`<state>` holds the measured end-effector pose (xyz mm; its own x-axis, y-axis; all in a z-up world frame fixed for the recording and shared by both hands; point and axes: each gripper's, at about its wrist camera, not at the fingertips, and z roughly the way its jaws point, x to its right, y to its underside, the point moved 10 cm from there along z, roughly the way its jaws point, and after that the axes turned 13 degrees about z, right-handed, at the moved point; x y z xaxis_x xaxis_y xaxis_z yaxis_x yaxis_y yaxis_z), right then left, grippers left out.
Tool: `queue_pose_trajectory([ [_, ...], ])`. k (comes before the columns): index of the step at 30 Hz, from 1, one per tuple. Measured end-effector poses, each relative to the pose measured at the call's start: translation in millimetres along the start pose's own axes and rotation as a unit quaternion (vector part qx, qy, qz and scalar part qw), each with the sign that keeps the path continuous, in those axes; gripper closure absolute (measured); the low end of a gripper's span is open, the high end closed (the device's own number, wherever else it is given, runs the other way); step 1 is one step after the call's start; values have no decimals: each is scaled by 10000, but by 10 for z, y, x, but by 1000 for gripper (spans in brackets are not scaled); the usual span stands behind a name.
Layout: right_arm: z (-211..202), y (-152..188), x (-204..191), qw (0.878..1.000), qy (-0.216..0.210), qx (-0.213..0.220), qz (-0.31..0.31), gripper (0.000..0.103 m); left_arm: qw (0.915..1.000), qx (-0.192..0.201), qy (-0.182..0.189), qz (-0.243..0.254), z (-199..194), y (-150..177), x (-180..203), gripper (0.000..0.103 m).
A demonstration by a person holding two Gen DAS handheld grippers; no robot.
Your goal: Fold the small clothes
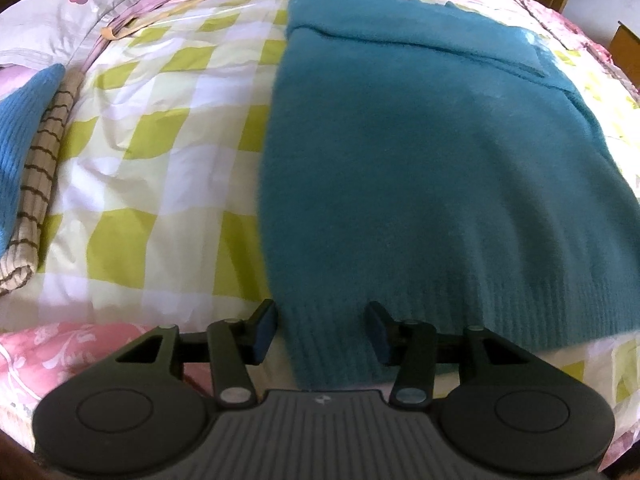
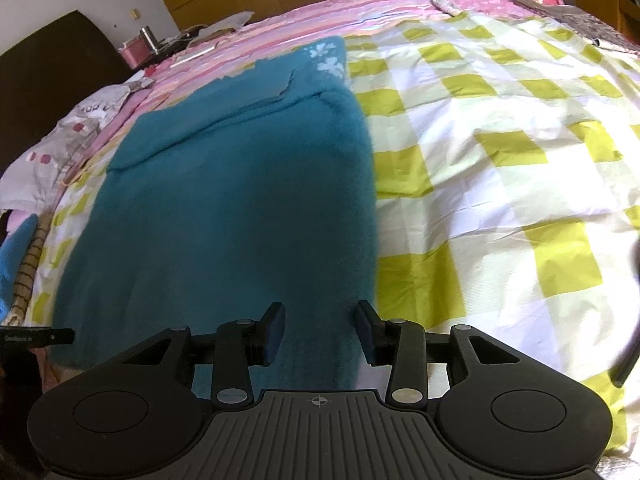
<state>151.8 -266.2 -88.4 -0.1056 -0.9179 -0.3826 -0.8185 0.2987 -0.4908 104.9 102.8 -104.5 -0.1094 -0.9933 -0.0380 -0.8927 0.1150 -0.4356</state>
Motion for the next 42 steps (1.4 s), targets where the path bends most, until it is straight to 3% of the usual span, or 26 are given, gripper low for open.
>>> queue_pose_trajectory([
  [12,111,65,10,9999,56,-143,20,62,10000,70,54,24,12,-28,81,58],
  [35,136,86,-8,9999,27,-126,-6,60,9995,62,-180,259,49,-24,109,48],
  [42,121,84,-13,9999,-61,-125,80,60,9997,-24,193,-127,61,-13,7,47],
])
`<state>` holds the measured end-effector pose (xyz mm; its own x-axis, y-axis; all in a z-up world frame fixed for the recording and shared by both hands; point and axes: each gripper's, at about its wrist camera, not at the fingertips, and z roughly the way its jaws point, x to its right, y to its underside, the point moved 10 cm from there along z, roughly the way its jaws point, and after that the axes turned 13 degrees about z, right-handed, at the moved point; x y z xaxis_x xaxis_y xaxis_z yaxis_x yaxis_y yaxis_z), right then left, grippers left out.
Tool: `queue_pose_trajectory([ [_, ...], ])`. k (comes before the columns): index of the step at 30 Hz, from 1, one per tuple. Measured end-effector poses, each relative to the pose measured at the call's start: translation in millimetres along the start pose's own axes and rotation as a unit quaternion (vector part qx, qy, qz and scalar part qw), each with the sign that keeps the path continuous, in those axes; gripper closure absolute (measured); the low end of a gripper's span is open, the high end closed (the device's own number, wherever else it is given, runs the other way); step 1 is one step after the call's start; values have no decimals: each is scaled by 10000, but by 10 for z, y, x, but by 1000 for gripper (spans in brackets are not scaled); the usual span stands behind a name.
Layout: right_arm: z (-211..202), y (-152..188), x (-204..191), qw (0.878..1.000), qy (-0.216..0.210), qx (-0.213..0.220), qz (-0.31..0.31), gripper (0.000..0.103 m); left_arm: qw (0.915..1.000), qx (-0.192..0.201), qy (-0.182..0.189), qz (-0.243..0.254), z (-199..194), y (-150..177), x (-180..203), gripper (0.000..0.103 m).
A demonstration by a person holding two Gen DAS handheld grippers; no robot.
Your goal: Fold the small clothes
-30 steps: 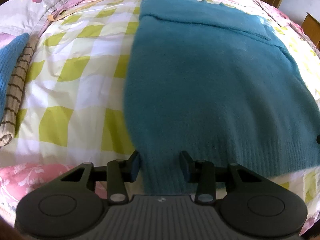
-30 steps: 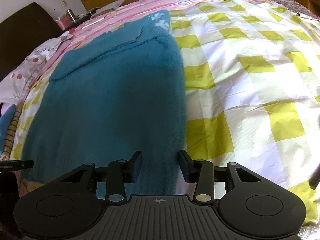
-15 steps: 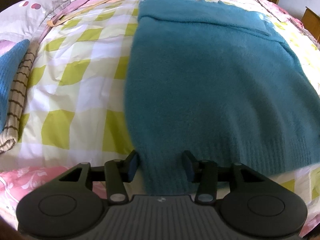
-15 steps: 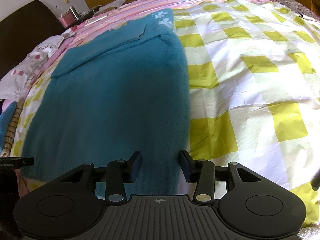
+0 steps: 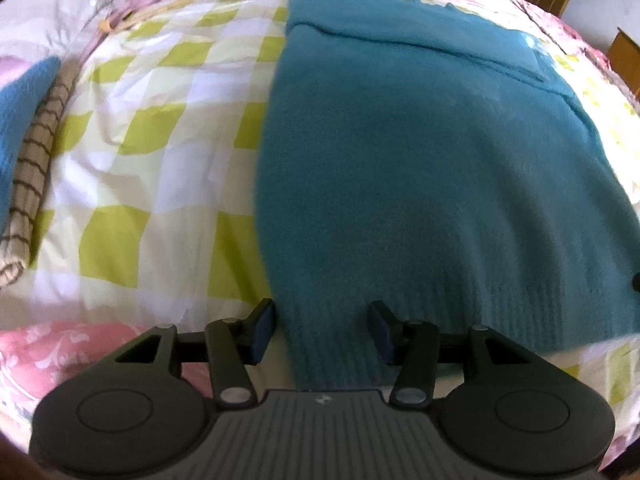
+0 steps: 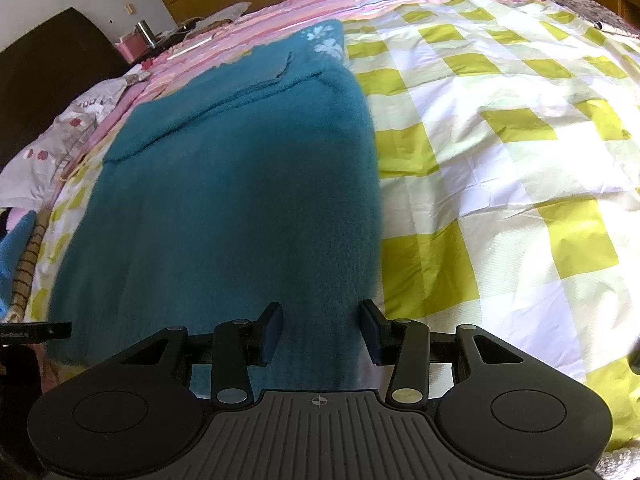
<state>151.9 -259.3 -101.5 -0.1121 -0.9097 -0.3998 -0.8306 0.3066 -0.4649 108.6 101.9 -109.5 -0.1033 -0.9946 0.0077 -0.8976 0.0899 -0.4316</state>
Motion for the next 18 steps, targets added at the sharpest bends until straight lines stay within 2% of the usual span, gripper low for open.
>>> queue_pose_trajectory([
  [6,-3,18,-28,9998,-177,33,107,60,9995,-70,201,-250,7,8,-50,47],
  [14,9,26,-10,9993,-318,22,208,61,9998,-110,4,-146,18,23,-17,48],
  [18,6,21,20,9991,-315,48,285,67,9998,-25,112,-146,10,6,44,60],
])
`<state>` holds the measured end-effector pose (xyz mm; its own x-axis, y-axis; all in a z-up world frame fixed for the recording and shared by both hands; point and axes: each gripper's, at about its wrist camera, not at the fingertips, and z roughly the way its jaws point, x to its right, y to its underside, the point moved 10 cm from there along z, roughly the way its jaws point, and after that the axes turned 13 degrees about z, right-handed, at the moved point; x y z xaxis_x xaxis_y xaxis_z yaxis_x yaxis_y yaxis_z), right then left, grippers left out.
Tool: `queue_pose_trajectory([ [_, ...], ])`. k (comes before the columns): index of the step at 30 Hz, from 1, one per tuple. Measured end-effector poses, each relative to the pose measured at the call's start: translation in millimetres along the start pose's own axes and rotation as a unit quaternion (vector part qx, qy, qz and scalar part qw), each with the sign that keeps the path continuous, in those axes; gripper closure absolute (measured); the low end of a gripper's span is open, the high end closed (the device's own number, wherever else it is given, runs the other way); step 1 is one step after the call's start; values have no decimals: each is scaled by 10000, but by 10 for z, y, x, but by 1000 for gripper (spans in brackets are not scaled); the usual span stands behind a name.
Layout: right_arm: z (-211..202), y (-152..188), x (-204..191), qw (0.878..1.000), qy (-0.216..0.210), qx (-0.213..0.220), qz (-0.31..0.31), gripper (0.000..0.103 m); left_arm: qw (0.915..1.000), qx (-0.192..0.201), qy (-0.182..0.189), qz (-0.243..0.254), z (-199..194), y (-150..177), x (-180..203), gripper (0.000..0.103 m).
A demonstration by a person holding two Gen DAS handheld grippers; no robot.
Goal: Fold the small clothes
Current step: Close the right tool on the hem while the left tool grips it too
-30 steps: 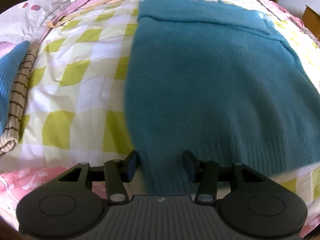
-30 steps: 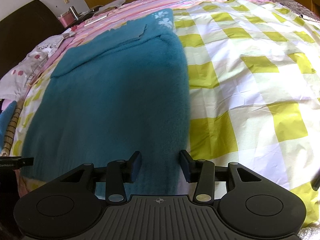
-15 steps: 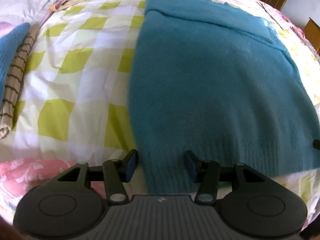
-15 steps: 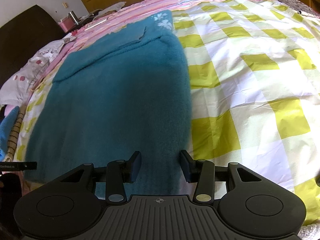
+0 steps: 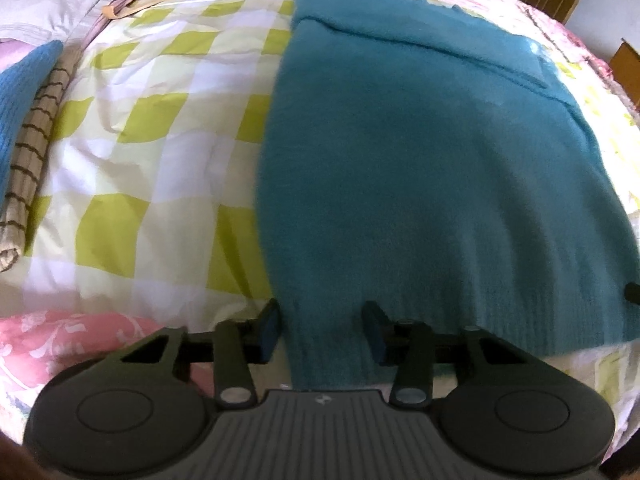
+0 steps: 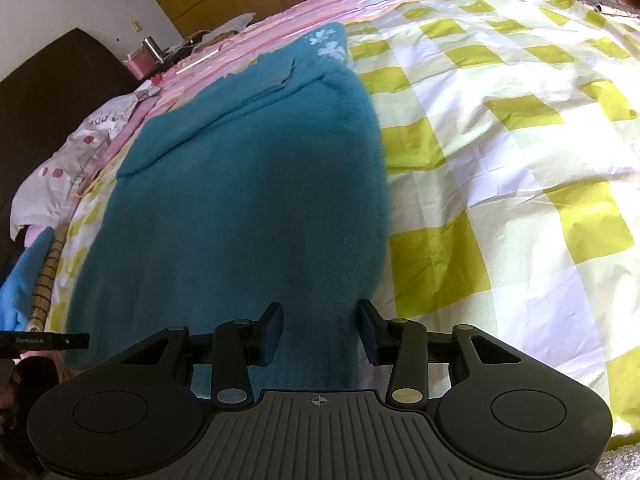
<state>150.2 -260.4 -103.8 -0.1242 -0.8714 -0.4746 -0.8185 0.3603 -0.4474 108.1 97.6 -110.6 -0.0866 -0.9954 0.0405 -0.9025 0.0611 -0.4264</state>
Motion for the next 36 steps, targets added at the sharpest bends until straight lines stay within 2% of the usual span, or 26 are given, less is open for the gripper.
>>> queue_pose_trajectory([
  [6,3,-18,31,9993,-157,-64,320,82,9996,161,202,-102,-48,-33,14,81],
  [11,-16,-16,6,9981,-322,22,531,85,9961,445,637,-407,-114,-83,-7,82],
  [16,-55,-37,-12,9958,-534,107,743,85,9957,504,699,-354,-106,-93,12,83],
  [24,18,-33,-15,9944,-608,34,859,85,9973,292,555,-389,-20,-80,-10,83],
  [30,77,-11,-6,9951,-559,-77,810,80,9987,179,395,-274,32,-85,28,72],
  [34,122,-14,-41,9949,-592,-87,808,80,9986,207,421,-254,46,-118,47,73],
  [36,134,-28,-44,9935,-677,-103,911,83,9978,266,516,-329,20,-127,36,82],
])
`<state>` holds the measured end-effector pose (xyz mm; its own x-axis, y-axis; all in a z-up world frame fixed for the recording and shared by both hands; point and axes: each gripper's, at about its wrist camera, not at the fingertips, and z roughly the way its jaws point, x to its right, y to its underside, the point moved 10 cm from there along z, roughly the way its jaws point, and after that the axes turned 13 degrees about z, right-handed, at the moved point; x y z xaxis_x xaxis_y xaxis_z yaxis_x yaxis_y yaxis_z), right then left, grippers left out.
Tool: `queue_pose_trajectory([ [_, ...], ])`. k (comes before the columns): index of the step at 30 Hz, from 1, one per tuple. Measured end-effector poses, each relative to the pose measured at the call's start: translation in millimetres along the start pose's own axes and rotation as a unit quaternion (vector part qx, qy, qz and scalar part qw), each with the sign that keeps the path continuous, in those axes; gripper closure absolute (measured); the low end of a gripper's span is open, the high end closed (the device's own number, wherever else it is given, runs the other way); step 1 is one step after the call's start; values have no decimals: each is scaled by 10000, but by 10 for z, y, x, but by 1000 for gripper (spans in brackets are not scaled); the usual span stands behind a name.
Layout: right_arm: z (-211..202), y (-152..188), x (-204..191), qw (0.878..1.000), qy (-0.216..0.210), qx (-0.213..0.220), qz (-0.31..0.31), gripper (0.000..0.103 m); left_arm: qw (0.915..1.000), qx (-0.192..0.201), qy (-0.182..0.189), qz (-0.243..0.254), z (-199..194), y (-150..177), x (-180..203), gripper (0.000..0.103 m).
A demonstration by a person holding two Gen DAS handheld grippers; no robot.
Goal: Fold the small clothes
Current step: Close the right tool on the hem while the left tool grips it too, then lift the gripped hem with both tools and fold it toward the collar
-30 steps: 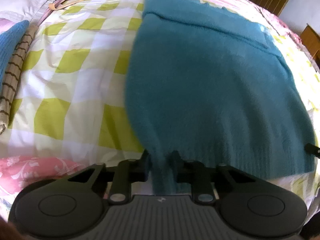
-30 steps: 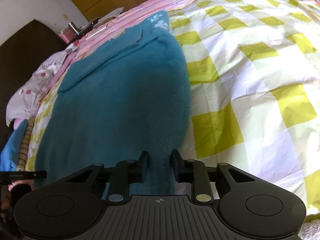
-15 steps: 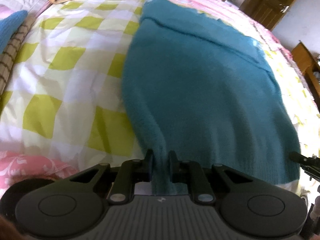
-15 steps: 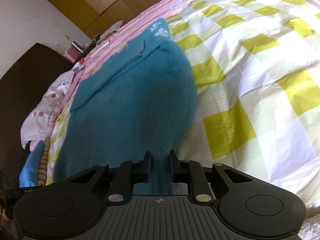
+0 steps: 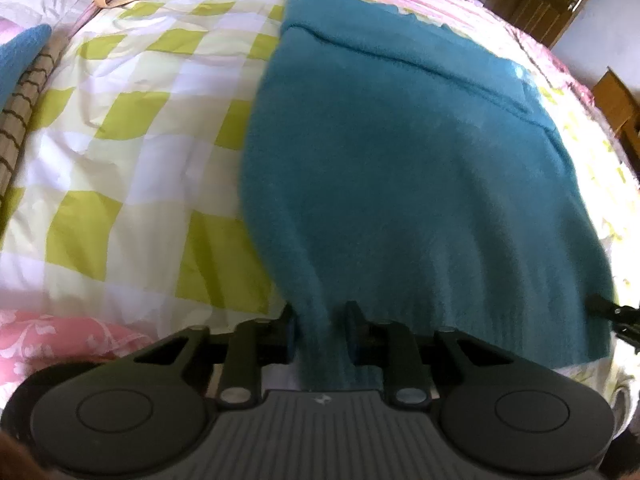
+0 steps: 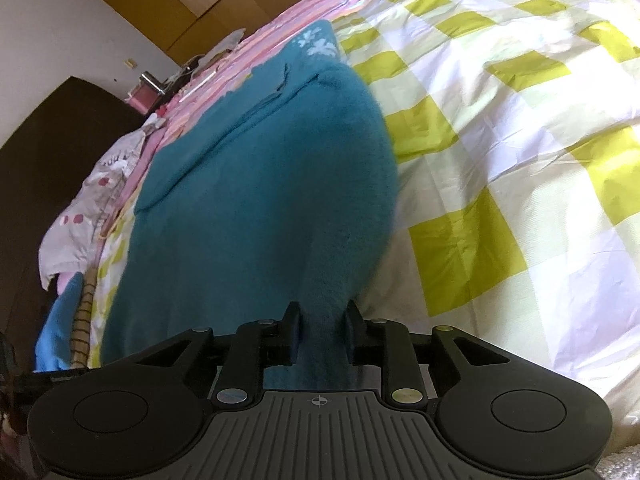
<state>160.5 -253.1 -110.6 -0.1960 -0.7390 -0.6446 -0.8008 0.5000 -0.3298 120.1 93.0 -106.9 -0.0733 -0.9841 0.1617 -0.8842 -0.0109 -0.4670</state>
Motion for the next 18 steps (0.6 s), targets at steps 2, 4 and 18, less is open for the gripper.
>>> queue_pose_trajectory([
  [2,-4,-11,-6,9996,-173,-15,236,85,9999,79,98,-50,-40,-21,-9,86],
  [4,-29,-39,-42,9985,-377,12,408,86,9990,203,336,-202,-97,-71,-15,87],
  [18,113,-829,-855,9732,-1878,823,1043,86,9526,1997,1788,-1441,-194,-1211,-201,87],
])
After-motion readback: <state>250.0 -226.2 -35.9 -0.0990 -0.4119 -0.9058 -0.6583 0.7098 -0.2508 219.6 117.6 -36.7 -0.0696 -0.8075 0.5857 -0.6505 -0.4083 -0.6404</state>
